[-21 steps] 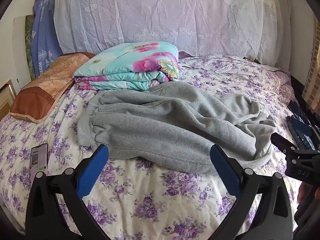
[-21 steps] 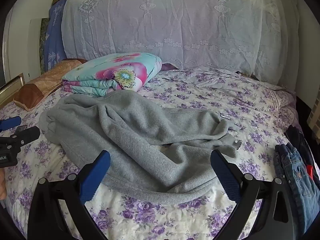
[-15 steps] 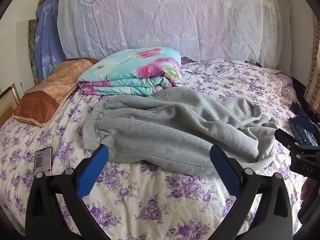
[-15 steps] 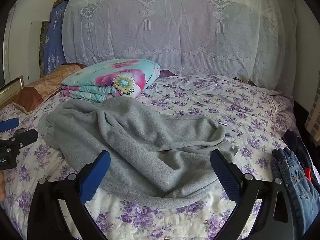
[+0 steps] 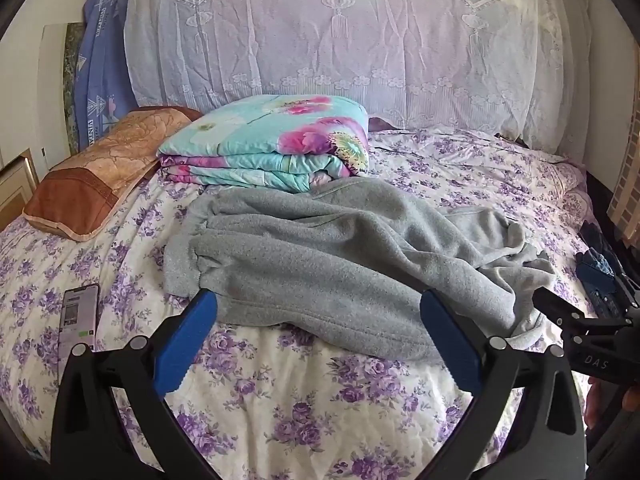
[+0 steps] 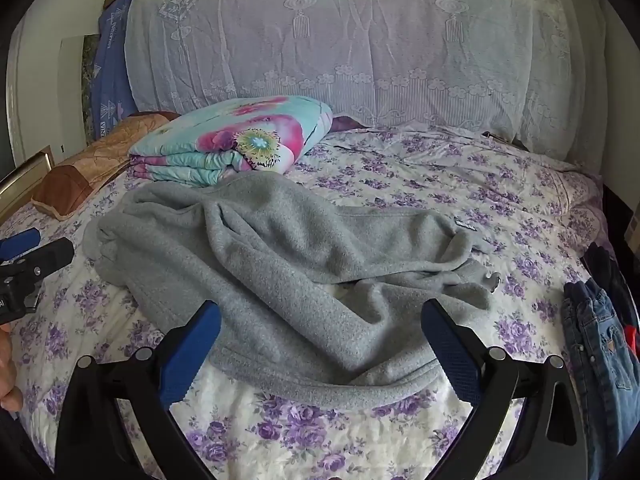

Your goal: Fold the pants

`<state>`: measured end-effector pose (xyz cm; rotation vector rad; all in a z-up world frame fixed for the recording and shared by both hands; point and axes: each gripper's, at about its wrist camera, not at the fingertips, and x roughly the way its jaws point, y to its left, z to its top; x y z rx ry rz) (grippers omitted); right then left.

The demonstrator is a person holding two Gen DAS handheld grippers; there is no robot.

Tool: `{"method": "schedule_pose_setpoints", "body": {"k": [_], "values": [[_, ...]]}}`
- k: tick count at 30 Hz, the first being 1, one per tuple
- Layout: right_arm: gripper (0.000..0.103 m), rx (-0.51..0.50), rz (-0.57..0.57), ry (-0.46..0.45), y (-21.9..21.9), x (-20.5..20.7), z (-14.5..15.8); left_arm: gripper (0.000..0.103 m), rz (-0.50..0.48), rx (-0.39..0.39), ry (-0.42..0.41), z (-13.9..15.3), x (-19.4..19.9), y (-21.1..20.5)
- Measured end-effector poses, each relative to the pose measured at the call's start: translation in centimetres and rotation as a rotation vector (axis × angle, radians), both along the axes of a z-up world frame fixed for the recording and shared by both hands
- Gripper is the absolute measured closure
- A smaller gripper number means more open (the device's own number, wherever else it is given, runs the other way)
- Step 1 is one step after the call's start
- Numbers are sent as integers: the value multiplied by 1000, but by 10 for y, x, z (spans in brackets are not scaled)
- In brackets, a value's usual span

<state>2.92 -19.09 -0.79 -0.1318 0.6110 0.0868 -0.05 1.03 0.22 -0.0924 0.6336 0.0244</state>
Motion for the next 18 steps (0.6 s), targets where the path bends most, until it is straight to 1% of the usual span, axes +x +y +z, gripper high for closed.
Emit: {"method": "schedule_pose_setpoints", "body": {"k": [2, 3, 5, 7, 9, 11, 14, 16, 18], "values": [[3, 13, 6, 2, -3, 1, 3, 4, 0, -11, 8, -2, 1, 1], [3, 3, -6, -2, -4, 2, 3, 4, 5, -4, 9, -2, 2, 1], [3, -64, -66, -16, -3, 4, 2, 4, 6, 20, 16, -3, 4, 0], [3, -82, -81, -1, -5, 7, 0, 4, -2, 23, 39, -6, 7, -1], [3, -52, -86, 18, -11, 9, -1, 4, -2, 17, 45, -8, 8, 0], [3, -10, -77, 24, -16, 10, -1, 4, 7, 34, 41, -9, 9, 0], [3, -5, -101, -18, -19, 5, 0, 4, 14, 48, 37, -10, 10, 1], [3, 1, -68, -12, -15, 5, 0, 4, 14, 48, 35, -9, 10, 1], [3, -1, -70, -7, -13, 6, 0, 4, 16, 49, 34, -9, 10, 2]]}}
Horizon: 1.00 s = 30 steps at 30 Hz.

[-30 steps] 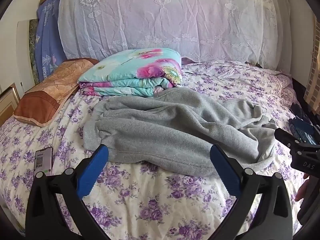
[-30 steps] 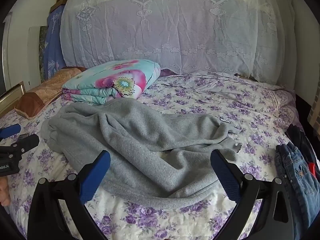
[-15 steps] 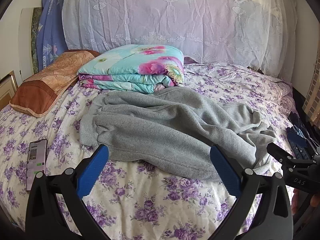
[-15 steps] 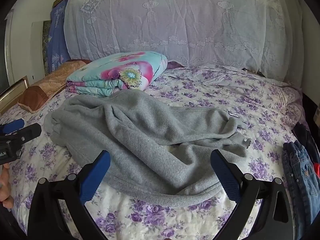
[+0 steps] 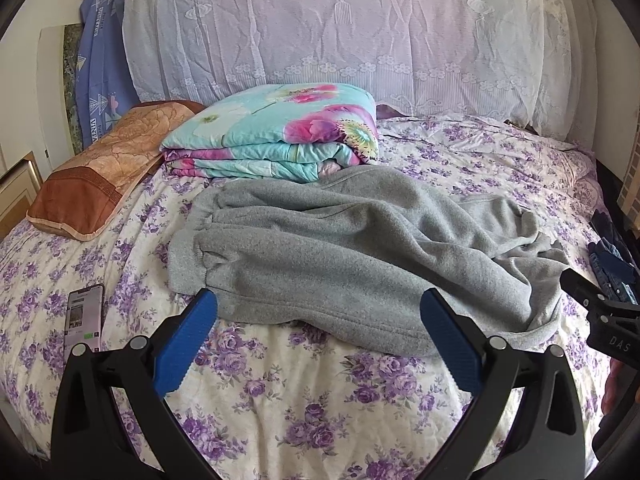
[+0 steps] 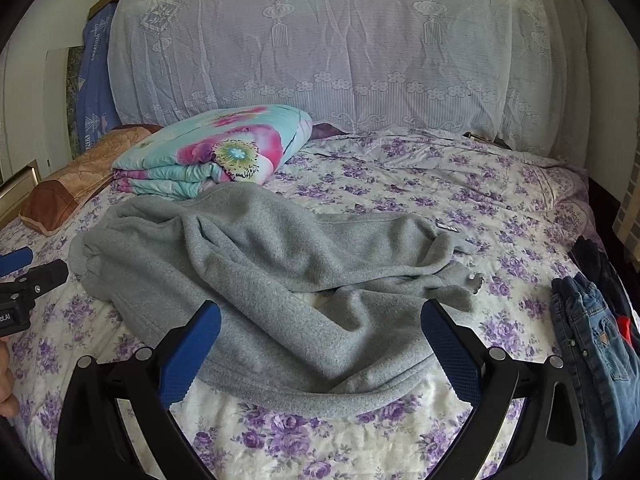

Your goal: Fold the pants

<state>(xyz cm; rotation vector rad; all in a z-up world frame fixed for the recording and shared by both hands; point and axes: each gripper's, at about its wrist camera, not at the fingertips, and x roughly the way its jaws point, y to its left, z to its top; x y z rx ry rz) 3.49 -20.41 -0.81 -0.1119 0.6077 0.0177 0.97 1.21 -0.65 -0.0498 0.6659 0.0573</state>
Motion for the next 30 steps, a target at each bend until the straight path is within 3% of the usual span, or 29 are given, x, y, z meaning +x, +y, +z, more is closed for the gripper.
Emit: {"method": "schedule_pose_setpoints", "body": {"k": [30], "values": [[3, 31, -13, 44, -2, 4, -11, 4, -6, 14, -39, 2, -5, 0]]}}
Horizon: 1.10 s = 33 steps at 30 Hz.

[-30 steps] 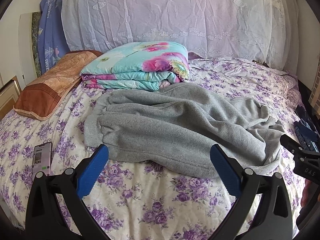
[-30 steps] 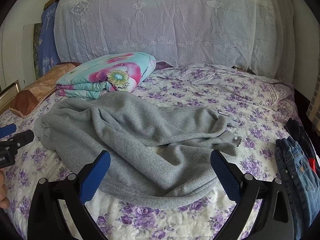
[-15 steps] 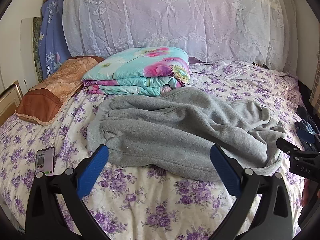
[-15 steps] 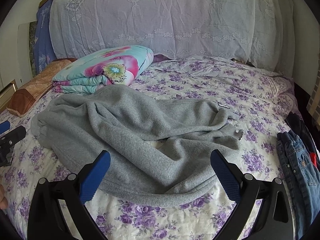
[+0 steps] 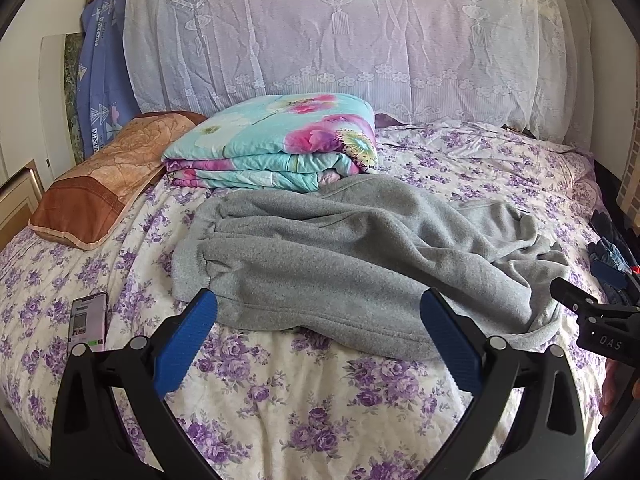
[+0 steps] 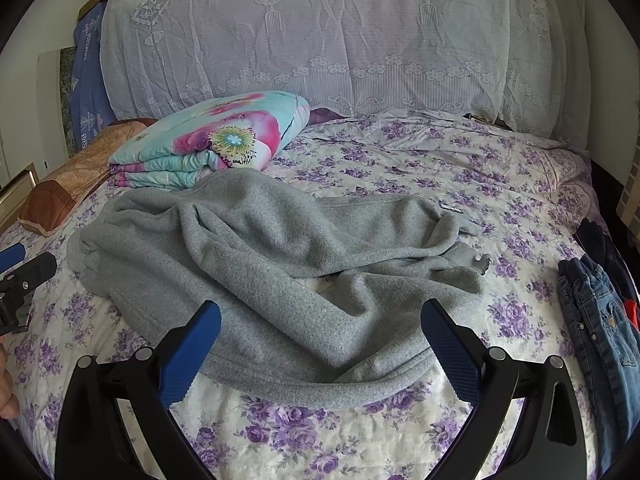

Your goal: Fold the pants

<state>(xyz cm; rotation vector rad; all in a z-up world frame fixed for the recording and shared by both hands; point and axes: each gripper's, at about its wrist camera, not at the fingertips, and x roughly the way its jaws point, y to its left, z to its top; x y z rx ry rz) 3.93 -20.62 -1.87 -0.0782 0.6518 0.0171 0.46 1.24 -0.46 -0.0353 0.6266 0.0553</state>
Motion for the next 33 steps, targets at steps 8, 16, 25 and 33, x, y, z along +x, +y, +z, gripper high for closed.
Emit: {"method": "schedule_pose_setpoints", "body": {"k": [8, 16, 25, 33], "values": [[3, -1, 15, -6, 1, -2, 1, 4, -1, -2, 2, 0, 0, 0], [3, -8, 23, 2, 3, -3, 0, 4, -8, -4, 5, -1, 1, -2], [3, -10, 7, 5, -3, -3, 1, 4, -14, -4, 3, -1, 1, -5], [3, 10, -44, 37, -27, -3, -14, 4, -59, -24, 149, -28, 50, 25]]}}
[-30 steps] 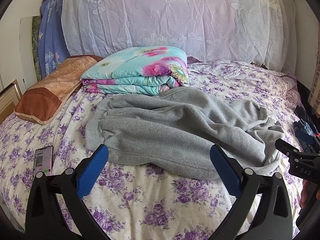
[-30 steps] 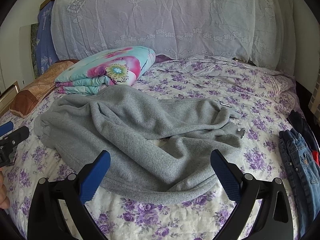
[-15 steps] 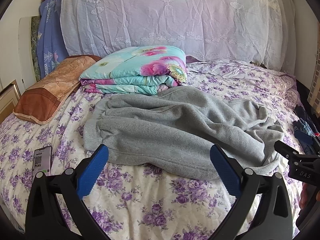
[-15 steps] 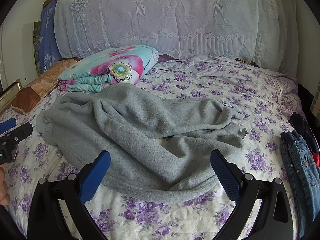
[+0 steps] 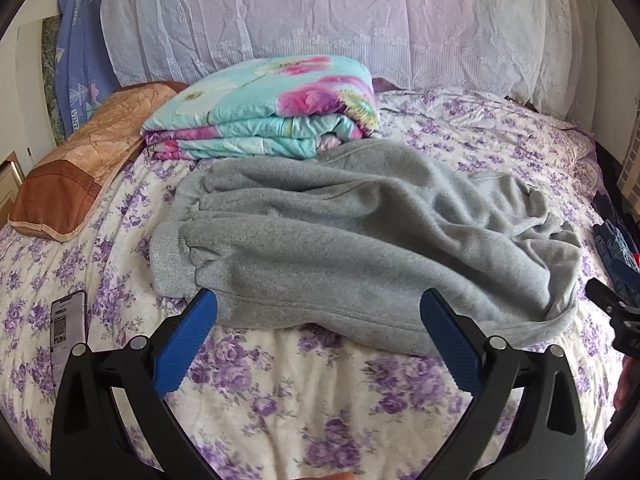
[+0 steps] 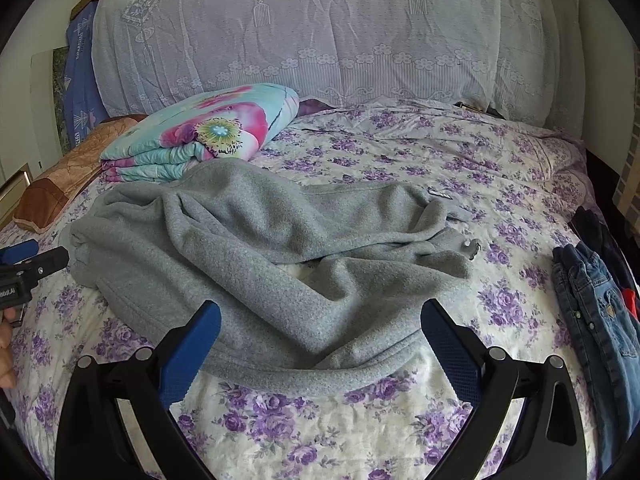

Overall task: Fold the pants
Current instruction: 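Grasp the grey sweatpants cuff with the left gripper while the right gripper grasps the other cuff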

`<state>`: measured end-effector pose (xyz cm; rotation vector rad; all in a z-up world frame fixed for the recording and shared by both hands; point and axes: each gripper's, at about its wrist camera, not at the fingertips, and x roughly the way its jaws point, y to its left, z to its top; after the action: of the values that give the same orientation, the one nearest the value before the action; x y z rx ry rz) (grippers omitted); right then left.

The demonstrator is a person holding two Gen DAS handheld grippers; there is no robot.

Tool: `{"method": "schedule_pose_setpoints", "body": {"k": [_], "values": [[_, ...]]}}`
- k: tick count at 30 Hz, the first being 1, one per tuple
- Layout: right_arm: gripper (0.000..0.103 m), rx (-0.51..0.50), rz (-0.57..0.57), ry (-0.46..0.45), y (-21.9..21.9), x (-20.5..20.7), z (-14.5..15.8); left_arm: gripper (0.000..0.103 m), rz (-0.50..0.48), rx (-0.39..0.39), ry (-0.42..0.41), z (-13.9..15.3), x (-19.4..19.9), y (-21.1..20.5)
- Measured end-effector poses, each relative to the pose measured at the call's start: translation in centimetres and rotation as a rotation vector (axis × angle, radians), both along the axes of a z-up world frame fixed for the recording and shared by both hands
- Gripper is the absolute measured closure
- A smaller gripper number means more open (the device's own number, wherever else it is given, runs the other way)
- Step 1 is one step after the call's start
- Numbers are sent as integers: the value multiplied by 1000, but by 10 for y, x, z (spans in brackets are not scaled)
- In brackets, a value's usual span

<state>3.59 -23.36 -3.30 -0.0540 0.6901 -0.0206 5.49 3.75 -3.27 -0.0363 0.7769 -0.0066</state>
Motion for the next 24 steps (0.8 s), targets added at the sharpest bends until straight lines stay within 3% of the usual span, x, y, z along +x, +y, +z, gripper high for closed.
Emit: {"method": "schedule_pose_setpoints", "body": {"k": [3, 7, 9, 11, 15, 18, 20, 22, 23, 24], "values": [[3, 16, -27, 17, -14, 0, -8, 4, 0, -36, 100, -22, 39, 42], [3, 49, -38, 18, -26, 2, -12, 8, 31, -103, 149, -42, 81, 99], [3, 61, -35, 13, -29, 3, -13, 24, 24, -167, 186, -51, 98, 118], [3, 75, -37, 12, -32, 5, -15, 31, 24, -210, 209, -60, 108, 124], [3, 84, -57, 23, -41, 9, -21, 35, 12, -118, 240, -67, 109, 108], [3, 109, -78, 17, -55, 8, -22, 44, 13, -104, 264, -61, 102, 113], [3, 121, -95, 16, -63, 7, -21, 40, 29, -145, 244, -49, 93, 127], [3, 116, -107, 13, -67, 6, -22, 12, 46, -177, 207, -36, 83, 138], [3, 114, -110, 13, -68, 6, -22, 4, 54, -184, 194, -33, 81, 142], [3, 118, -112, 13, -69, 7, -23, 4, 58, -170, 200, -34, 83, 143]]}}
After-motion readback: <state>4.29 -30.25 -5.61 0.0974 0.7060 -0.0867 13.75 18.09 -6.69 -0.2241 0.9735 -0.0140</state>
